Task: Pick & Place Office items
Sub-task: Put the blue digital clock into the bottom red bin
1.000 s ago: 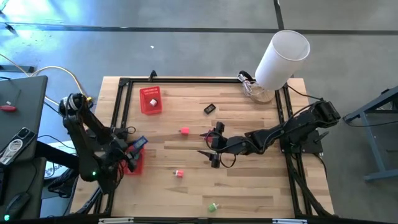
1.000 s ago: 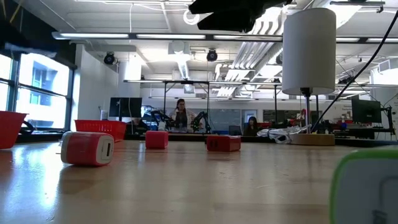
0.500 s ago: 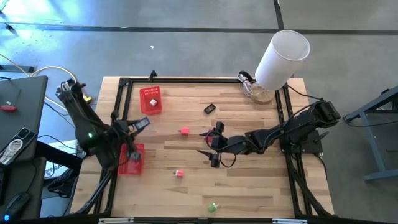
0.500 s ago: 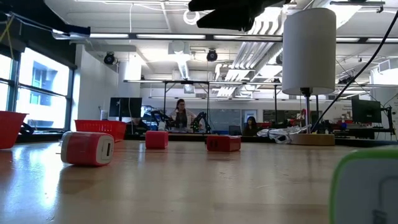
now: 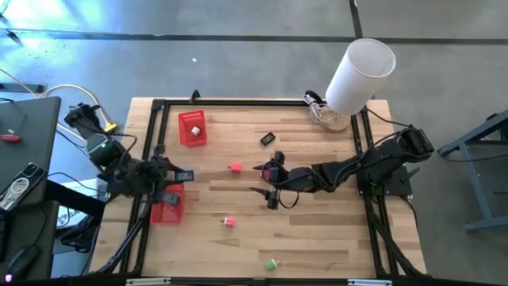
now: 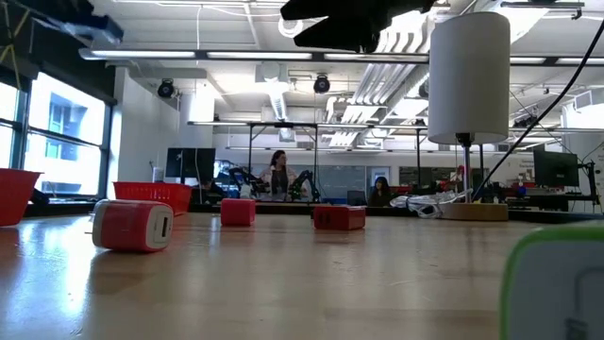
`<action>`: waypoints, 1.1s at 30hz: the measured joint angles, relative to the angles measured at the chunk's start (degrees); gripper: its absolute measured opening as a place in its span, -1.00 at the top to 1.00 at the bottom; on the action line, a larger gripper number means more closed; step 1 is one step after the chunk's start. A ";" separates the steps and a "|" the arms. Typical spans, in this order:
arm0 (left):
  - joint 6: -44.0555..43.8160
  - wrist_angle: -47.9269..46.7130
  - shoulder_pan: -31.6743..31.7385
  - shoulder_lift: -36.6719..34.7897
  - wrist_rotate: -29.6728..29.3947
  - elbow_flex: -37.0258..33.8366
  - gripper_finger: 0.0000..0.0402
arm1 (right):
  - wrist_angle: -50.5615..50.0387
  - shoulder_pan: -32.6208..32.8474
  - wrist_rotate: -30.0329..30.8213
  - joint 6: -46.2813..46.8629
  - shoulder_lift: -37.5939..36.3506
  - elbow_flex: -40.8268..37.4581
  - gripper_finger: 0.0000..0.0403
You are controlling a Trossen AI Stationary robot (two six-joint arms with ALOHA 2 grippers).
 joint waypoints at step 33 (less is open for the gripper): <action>-33.80 -12.20 13.60 16.43 52.89 0.00 0.26 | -0.52 0.01 -2.70 -0.11 0.00 0.00 -0.50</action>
